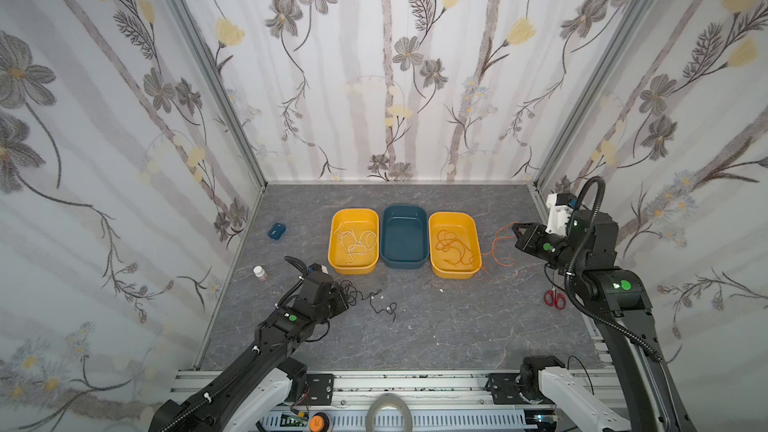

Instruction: Untangle the cables

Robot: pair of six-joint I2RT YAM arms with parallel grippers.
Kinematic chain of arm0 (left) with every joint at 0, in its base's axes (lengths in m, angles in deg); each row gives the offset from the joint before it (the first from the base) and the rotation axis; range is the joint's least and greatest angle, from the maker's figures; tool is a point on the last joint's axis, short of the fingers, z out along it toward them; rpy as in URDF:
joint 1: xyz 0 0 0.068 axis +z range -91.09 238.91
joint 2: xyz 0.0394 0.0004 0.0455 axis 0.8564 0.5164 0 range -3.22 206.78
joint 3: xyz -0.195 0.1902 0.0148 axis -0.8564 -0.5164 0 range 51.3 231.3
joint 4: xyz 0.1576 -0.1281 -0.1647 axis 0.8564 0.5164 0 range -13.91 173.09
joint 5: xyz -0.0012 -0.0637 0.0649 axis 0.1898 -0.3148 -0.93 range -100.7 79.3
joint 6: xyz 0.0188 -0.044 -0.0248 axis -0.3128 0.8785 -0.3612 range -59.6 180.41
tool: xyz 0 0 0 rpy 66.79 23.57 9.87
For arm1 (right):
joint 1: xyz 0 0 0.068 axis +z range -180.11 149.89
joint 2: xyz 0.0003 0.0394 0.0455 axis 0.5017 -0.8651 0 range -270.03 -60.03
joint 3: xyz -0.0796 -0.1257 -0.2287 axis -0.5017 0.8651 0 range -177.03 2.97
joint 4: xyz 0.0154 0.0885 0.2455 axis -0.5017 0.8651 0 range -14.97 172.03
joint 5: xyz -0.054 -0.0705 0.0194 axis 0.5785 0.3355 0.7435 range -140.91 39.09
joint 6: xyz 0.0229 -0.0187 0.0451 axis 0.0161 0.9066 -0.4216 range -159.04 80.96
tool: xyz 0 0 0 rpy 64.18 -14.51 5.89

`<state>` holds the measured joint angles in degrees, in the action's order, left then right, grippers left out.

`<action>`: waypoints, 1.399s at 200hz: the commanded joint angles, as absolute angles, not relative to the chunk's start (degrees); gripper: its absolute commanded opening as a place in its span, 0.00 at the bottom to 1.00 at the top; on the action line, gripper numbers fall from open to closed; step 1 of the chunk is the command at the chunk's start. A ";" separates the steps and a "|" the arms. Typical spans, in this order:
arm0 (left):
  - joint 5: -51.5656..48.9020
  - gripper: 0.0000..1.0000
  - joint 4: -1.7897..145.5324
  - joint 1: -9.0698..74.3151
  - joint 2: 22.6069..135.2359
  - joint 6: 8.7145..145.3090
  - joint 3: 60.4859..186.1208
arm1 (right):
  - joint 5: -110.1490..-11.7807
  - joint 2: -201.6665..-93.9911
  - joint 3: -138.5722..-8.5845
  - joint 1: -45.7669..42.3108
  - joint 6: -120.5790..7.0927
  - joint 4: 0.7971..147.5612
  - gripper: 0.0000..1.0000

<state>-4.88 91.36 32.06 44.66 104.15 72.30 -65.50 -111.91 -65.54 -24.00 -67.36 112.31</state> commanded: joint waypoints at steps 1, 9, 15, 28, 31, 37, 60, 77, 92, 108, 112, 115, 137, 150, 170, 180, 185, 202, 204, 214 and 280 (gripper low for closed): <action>-4.42 0.00 87.65 31.11 45.62 104.26 71.88 | -63.42 -114.08 -70.50 -21.92 -65.22 111.03 0.00; -4.47 0.00 87.20 30.73 46.01 104.35 71.71 | -63.44 -115.09 -72.44 -21.31 -64.89 110.66 0.00; -4.57 0.00 86.88 30.47 46.28 104.49 71.55 | -63.83 -116.12 -73.98 -21.04 -64.73 110.38 0.00; -4.76 0.00 85.93 30.02 46.63 105.02 71.10 | -64.10 -117.95 -77.52 -20.55 -64.37 109.86 0.00; -4.79 0.00 85.65 29.93 46.74 105.13 70.91 | -64.17 -118.37 -78.38 -20.41 -64.27 109.73 0.00; -4.73 0.00 85.22 29.70 46.90 105.34 70.67 | -64.40 -119.25 -80.21 -20.23 -64.08 109.50 0.00; -4.98 0.00 83.89 28.82 48.11 105.73 70.47 | -64.40 -123.00 -88.00 -19.65 -62.78 110.27 0.00; -5.10 0.00 82.86 28.26 49.02 105.84 70.42 | -63.21 -125.76 -92.72 -19.58 -61.99 111.05 0.00; -5.12 0.00 82.03 27.91 49.84 106.01 70.38 | -63.54 -128.09 -95.79 -19.56 -61.81 111.55 0.00; -5.25 0.00 81.46 27.60 50.53 106.19 70.44 | -65.49 -129.81 -97.33 -19.59 -62.39 110.99 0.00; -5.25 0.00 81.42 27.47 50.61 106.20 70.42 | -65.74 -130.13 -97.52 -19.63 -62.61 110.77 0.00; -5.25 0.00 81.32 27.42 50.65 106.20 70.36 | -65.98 -130.31 -97.57 -19.58 -62.72 110.49 0.00; -5.53 0.00 81.14 27.17 50.70 106.46 70.20 | -66.61 -131.52 -97.36 -19.49 -62.95 109.79 0.00; -5.65 0.00 81.25 26.98 50.52 106.50 70.15 | -66.65 -132.00 -96.15 -19.49 -62.95 109.27 0.00; -5.80 0.00 81.23 26.94 50.47 106.49 70.11 | -65.63 -132.03 -92.28 -19.48 -62.77 108.18 0.00; -5.78 0.00 81.23 26.92 50.41 106.55 69.97 | -65.43 -132.01 -89.90 -19.57 -62.75 107.36 0.00; -5.78 0.00 81.22 26.91 50.46 106.59 69.95 | -65.22 -131.99 -88.86 -19.56 -62.81 107.08 0.00; -5.79 0.00 81.37 26.92 50.38 106.55 70.02 | -64.64 -131.76 -85.52 -19.57 -63.21 105.96 0.00; -5.78 0.00 81.39 26.92 50.32 106.55 70.00 | -64.56 -131.73 -85.20 -19.57 -63.34 105.81 0.00; -5.86 0.00 81.44 26.89 50.22 106.64 69.86 | -64.68 -131.81 -83.10 -19.56 -63.75 104.85 0.00; -5.10 0.00 81.04 26.61 49.76 106.76 69.76 | -71.51 -141.15 -69.87 -19.16 -67.87 95.30 0.00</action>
<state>-5.12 82.29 26.75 50.14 106.03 69.83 -67.03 -138.05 -72.44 -19.63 -65.59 101.47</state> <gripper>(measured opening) 0.050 0.048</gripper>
